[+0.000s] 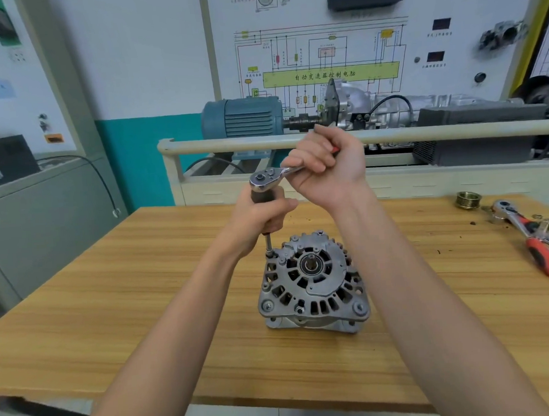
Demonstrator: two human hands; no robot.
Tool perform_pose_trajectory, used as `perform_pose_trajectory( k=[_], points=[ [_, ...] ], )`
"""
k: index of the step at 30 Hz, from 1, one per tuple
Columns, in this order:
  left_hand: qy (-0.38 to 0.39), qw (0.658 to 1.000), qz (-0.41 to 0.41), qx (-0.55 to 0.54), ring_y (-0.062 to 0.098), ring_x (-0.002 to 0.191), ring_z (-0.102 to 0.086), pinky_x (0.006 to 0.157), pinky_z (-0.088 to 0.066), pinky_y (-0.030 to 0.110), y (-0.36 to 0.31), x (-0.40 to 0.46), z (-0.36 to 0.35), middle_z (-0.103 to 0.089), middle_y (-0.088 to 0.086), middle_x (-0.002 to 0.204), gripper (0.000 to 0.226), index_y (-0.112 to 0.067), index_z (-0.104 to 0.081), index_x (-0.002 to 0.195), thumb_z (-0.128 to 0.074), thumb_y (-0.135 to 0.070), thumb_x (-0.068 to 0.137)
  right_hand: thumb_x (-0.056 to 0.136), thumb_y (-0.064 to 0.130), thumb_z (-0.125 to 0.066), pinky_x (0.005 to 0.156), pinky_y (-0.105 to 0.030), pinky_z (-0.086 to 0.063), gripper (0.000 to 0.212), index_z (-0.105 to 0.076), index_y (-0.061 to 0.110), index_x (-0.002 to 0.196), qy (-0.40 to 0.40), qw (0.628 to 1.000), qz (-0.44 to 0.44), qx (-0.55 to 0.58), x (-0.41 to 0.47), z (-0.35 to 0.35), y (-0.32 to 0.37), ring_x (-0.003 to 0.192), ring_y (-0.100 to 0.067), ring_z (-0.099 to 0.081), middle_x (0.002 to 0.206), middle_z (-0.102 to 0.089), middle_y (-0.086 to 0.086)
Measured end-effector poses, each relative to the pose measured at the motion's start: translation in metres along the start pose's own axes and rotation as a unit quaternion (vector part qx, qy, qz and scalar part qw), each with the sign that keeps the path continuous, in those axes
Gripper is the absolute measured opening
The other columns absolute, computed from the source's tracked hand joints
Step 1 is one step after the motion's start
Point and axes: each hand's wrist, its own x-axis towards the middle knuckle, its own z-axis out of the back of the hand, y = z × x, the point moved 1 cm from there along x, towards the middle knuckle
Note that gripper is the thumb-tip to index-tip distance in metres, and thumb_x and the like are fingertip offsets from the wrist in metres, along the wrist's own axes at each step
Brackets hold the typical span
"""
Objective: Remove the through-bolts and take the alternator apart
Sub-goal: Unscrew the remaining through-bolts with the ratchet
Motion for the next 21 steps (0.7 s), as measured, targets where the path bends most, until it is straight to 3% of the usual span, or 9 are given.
perform_pose_trajectory(
  k=[3, 5, 8, 11, 14, 17, 19, 21],
  points=[
    [-0.088, 0.996, 0.001, -0.013, 0.009, 0.035, -0.022, 0.040, -0.021, 0.015, 0.003, 0.000, -0.005, -0.028, -0.007, 0.038, 0.038, -0.023, -0.040, 0.038, -0.056, -0.005, 0.067, 0.087, 0.015, -0.036, 0.043, -0.020, -0.035, 0.048, -0.035, 0.017, 0.040, -0.031, 0.996, 0.080, 0.008, -0.002, 0.002, -0.011, 0.030, -0.011, -0.024, 0.033, -0.024, 0.005],
    [-0.173, 0.985, -0.020, 0.003, 0.010, 0.036, -0.025, 0.042, -0.023, 0.017, 0.005, -0.001, -0.009, -0.032, -0.005, 0.040, 0.033, -0.021, -0.042, 0.044, -0.056, -0.004, 0.068, 0.090, 0.014, -0.034, 0.046, -0.024, -0.038, 0.049, -0.036, 0.018, 0.041, -0.008, 0.986, 0.165, -0.007, -0.015, 0.006, -0.024, 0.033, -0.012, -0.025, 0.034, -0.026, 0.005],
    [-0.295, 0.954, -0.030, 0.029, 0.014, 0.049, -0.028, 0.049, -0.023, 0.027, 0.010, -0.001, -0.016, -0.035, 0.001, 0.051, 0.034, -0.015, -0.041, 0.056, -0.059, 0.004, 0.078, 0.088, 0.012, -0.037, 0.059, -0.031, -0.043, 0.043, -0.040, 0.018, 0.046, 0.053, 0.954, 0.280, -0.087, -0.039, 0.008, -0.045, 0.041, -0.016, -0.032, 0.039, -0.032, 0.002],
    [-0.337, 0.940, -0.033, 0.039, 0.013, 0.052, -0.029, 0.049, -0.024, 0.027, 0.012, 0.001, -0.021, -0.036, 0.001, 0.052, 0.035, -0.015, -0.041, 0.055, -0.057, 0.007, 0.077, 0.086, 0.007, -0.035, 0.066, -0.034, -0.044, 0.038, -0.042, 0.016, 0.050, 0.080, 0.915, 0.356, -0.172, -0.050, 0.009, -0.056, 0.047, -0.019, -0.035, 0.043, -0.036, -0.001],
    [-0.272, 0.961, -0.039, 0.025, 0.010, 0.046, -0.029, 0.045, -0.024, 0.023, 0.010, -0.002, -0.016, -0.036, -0.002, 0.049, 0.027, -0.016, -0.042, 0.053, -0.059, -0.002, 0.069, 0.086, 0.009, -0.036, 0.063, -0.032, -0.044, 0.040, -0.041, 0.016, 0.046, 0.090, 0.932, 0.309, -0.167, -0.046, 0.007, -0.044, 0.043, -0.018, -0.035, 0.040, -0.035, 0.000],
    [-0.087, 0.995, -0.051, 0.017, 0.012, 0.035, -0.028, 0.042, -0.026, 0.019, 0.005, -0.006, 0.001, -0.036, -0.004, 0.040, 0.031, -0.021, -0.046, 0.045, -0.059, -0.005, 0.069, 0.081, 0.014, -0.041, 0.053, -0.026, -0.043, 0.040, -0.038, 0.016, 0.041, 0.053, 0.986, 0.139, -0.078, -0.024, 0.005, -0.018, 0.037, -0.013, -0.029, 0.036, -0.029, 0.003],
    [0.028, 0.999, -0.024, 0.024, 0.015, 0.035, -0.027, 0.043, -0.025, 0.023, 0.000, -0.005, 0.008, -0.034, -0.002, 0.039, 0.034, -0.015, -0.044, 0.046, -0.059, -0.005, 0.074, 0.080, 0.016, -0.040, 0.048, -0.023, -0.039, 0.040, -0.037, 0.015, 0.041, 0.032, 0.998, 0.031, -0.036, -0.009, 0.002, -0.006, 0.033, -0.012, -0.027, 0.034, -0.027, 0.004],
    [0.066, 0.997, 0.008, 0.023, 0.013, 0.035, -0.024, 0.042, -0.021, 0.023, -0.003, -0.001, 0.008, -0.031, -0.003, 0.039, 0.037, -0.012, -0.038, 0.046, -0.059, -0.004, 0.075, 0.080, 0.016, -0.040, 0.046, -0.022, -0.034, 0.040, -0.035, 0.016, 0.040, 0.018, 0.999, -0.022, -0.013, 0.000, 0.001, -0.002, 0.031, -0.011, -0.027, 0.033, -0.026, 0.005]
  ],
)
